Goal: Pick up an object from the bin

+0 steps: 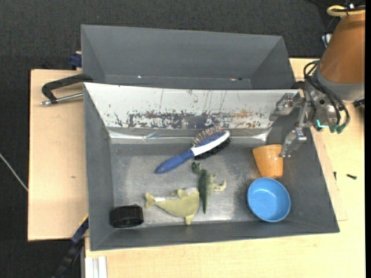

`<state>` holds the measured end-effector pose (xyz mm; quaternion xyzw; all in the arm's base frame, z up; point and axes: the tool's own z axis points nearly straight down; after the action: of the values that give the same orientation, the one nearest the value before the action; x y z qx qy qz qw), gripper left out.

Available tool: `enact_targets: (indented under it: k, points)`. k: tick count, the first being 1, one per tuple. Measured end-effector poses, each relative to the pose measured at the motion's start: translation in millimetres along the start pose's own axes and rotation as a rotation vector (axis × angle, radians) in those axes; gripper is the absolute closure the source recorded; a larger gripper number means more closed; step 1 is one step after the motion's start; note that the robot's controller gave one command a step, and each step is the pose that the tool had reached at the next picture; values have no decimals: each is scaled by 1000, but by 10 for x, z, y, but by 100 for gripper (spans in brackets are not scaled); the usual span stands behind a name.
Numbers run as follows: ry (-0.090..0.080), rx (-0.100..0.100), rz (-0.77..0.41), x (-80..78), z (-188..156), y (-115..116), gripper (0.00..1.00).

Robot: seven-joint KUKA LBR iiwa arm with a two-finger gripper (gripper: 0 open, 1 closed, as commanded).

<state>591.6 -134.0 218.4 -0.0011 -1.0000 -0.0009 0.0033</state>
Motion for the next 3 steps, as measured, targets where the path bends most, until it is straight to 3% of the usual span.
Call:
enact_targets:
  k: [1, 2, 3]
  points:
    - [-12, 2, -228, 59, 1471, 244, 0]
    - [-15, 2, -151, -20, 1117, 700, 0]
    - [-12, 2, -76, -53, 1100, 1173, 0]
